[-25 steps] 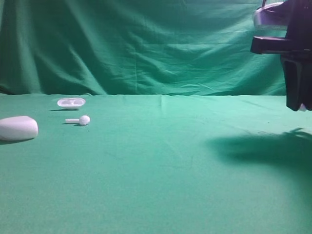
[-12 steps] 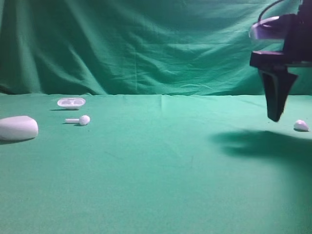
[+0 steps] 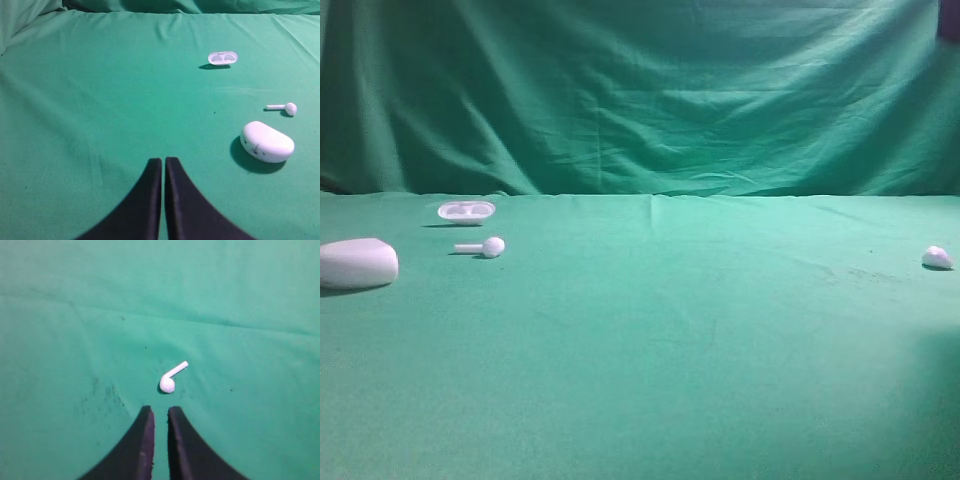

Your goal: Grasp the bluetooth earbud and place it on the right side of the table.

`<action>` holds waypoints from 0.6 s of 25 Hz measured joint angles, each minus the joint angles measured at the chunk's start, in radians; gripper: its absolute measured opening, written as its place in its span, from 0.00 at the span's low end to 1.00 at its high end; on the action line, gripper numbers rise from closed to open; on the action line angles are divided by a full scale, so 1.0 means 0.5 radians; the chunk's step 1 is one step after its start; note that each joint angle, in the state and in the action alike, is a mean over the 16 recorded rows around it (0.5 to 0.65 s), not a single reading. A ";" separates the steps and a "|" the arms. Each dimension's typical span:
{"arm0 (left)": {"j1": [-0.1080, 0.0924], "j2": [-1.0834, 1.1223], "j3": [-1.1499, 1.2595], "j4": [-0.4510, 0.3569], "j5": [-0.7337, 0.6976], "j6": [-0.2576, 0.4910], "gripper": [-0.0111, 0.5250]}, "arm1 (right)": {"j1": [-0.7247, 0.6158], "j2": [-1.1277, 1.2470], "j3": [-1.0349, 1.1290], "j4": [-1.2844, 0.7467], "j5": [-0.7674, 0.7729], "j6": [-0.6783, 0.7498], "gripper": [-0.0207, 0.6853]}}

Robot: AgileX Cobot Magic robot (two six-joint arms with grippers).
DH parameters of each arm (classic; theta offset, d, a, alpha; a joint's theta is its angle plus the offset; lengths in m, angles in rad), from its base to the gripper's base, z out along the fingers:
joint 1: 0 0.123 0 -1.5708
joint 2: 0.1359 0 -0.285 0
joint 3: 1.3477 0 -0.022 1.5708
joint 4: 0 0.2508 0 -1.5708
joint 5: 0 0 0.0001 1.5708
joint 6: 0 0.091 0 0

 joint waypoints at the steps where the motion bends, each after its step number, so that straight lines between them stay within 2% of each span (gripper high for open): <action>1: 0.000 0.000 0.000 0.000 0.000 0.000 0.02 | 0.000 -0.094 0.054 0.003 -0.014 0.000 0.03; 15: 0.000 0.000 0.000 0.000 0.000 0.000 0.02 | 0.000 -1.238 0.750 0.071 -0.319 0.004 0.03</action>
